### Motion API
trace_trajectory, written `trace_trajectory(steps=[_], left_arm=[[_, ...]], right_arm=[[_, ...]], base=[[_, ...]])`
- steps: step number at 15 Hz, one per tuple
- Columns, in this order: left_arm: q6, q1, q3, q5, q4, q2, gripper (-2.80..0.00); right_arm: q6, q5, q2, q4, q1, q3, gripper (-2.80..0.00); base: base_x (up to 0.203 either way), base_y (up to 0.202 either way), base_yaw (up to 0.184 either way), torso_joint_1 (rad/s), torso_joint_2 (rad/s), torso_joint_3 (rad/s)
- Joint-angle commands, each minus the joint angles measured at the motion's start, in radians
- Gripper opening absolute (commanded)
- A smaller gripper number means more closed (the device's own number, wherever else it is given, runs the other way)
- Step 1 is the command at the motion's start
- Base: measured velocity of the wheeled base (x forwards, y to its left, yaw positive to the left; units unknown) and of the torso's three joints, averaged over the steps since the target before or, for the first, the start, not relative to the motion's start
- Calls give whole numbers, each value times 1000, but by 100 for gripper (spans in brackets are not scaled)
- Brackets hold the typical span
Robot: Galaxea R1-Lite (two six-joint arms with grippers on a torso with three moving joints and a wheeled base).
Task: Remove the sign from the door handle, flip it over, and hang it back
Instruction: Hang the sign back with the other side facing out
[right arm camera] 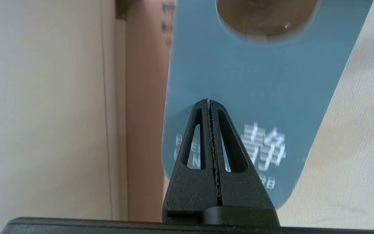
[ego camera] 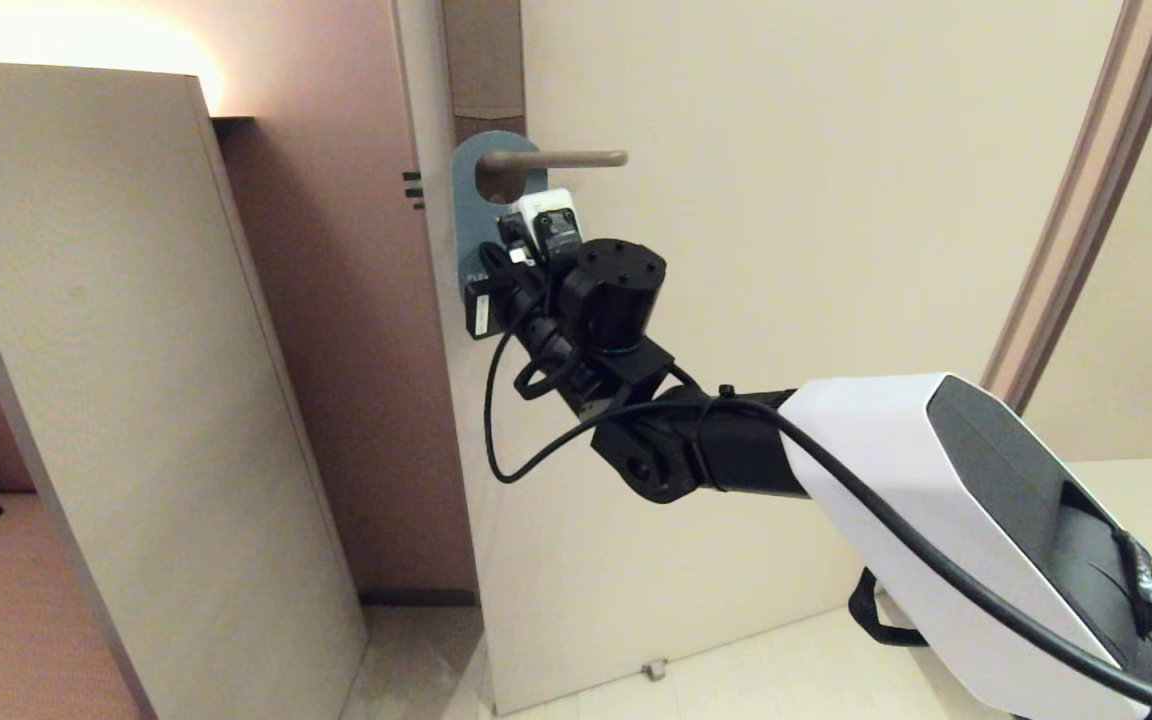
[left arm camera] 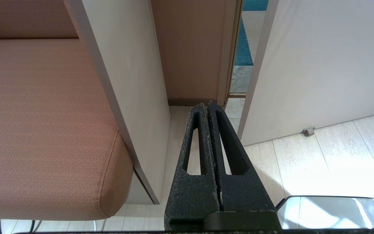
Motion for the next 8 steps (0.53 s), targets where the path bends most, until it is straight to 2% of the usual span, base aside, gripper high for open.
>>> trace_trajectory(steps=[1, 8], left_arm=[[-1, 0, 0, 0, 0, 1, -280], [1, 0, 0, 0, 0, 1, -280]], right_arm=[[2, 4, 28, -6, -16, 0, -280], [-2, 22, 54, -5, -68, 2, -280]], base=[[0, 0, 0, 0, 0, 0], [0, 0, 0, 0, 0, 0]])
